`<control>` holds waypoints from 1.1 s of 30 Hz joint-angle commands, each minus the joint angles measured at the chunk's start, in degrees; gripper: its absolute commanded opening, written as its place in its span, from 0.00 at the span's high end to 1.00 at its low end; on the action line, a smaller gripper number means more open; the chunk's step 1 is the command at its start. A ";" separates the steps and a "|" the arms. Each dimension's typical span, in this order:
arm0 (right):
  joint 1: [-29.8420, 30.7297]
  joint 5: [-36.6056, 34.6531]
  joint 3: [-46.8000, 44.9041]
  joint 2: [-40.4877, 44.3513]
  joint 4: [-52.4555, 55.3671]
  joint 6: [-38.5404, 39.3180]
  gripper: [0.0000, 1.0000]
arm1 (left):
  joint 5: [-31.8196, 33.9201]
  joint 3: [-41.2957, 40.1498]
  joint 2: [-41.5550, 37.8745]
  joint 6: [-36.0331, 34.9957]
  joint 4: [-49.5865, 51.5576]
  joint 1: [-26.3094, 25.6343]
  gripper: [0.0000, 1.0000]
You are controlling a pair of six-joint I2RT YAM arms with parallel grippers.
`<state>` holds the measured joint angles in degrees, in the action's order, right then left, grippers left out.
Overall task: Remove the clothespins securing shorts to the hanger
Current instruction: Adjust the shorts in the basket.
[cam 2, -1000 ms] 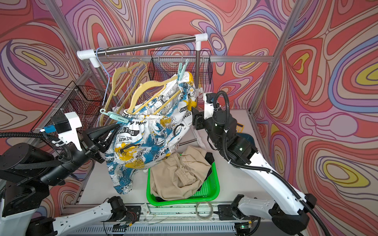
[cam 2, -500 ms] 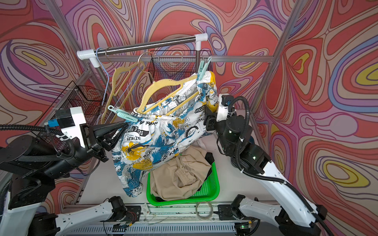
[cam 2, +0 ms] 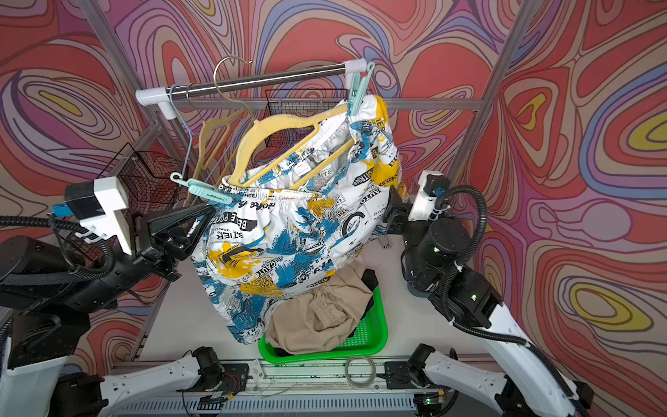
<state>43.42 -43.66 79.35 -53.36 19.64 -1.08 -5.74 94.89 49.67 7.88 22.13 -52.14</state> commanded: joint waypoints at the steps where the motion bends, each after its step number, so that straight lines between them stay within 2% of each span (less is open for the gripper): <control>1: -0.31 -1.37 -0.38 -0.05 1.06 0.64 0.30 | 0.97 -5.84 -3.71 1.87 -10.31 -0.07 1.00; 6: -0.32 -0.84 0.69 -1.84 2.10 0.19 0.30 | 1.75 -17.41 -7.78 2.95 -15.89 -0.01 1.00; 10: -0.34 0.23 1.30 -3.18 3.13 -0.42 0.30 | 2.72 -23.58 -11.13 3.02 -17.56 -0.01 1.00; 19: -0.34 1.16 3.88 -5.08 6.45 0.44 0.29 | 5.29 -29.86 -12.90 6.80 -5.10 -0.06 1.00; 24: -0.44 1.50 3.97 -5.25 6.94 0.47 0.29 | 4.51 -36.61 -15.97 10.74 -3.04 -0.07 1.00; 28: -1.84 6.20 4.97 -7.32 9.51 -0.49 0.29 | 0.89 -40.02 -17.48 11.72 -2.34 -0.04 1.00; 30: -4.88 11.80 6.09 -9.10 12.08 -1.92 0.29 | -0.90 -40.61 -17.40 11.40 -1.05 -0.04 1.00; 33: -13.36 24.98 6.11 -10.87 13.98 -5.14 0.30 | -2.96 -41.34 -17.84 10.70 0.74 -0.05 1.00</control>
<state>35.09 -30.65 84.97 -62.92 29.43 -3.25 -5.17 53.41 33.34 17.89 23.73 -52.14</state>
